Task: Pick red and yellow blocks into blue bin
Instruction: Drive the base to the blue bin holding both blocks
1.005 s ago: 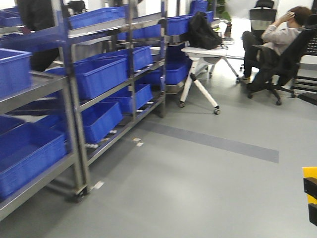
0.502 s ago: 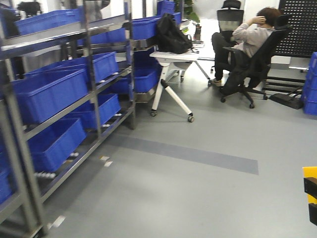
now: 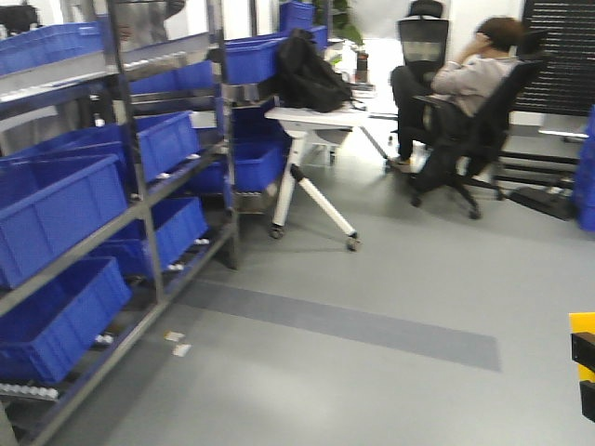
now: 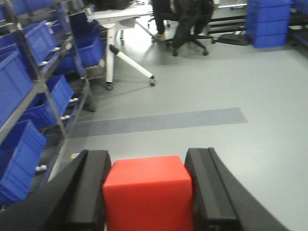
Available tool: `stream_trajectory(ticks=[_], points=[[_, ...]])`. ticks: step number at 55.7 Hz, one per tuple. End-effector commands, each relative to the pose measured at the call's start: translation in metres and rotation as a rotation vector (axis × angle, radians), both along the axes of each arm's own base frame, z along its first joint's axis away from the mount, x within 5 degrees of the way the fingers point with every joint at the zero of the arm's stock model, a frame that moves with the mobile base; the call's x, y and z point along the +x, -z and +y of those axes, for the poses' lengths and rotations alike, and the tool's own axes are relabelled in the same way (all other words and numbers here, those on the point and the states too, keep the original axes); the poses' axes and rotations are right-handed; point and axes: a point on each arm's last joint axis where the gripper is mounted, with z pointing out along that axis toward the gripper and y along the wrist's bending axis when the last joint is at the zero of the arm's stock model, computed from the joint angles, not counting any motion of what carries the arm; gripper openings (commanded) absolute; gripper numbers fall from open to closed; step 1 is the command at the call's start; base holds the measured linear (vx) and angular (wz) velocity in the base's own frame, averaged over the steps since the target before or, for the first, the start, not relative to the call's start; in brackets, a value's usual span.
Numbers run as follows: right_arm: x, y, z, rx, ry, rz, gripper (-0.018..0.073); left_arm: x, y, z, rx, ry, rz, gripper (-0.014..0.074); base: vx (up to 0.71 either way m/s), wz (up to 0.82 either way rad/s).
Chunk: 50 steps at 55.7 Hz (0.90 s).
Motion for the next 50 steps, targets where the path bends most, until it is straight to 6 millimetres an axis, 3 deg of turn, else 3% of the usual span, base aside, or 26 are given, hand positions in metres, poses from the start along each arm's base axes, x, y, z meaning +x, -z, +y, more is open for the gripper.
stream_trajectory(ticks=[1, 18, 50], points=[[0.0006, -0.0176, 0.0001, -0.004, -0.016, -0.116, -0.0008, -0.0014, -0.0172, -0.0014, -0.041, 0.018, -0.108, 0.0002, 0.47, 0.29], [0.0006, -0.0176, 0.0001, -0.004, -0.016, -0.116, -0.0008, -0.0014, -0.0172, -0.0014, -0.041, 0.018, -0.108, 0.0002, 0.42, 0.52], [0.0006, -0.0176, 0.0001, -0.004, -0.016, -0.116, -0.0008, -0.0014, -0.0172, -0.0014, -0.041, 0.018, -0.108, 0.0002, 0.30, 0.79]])
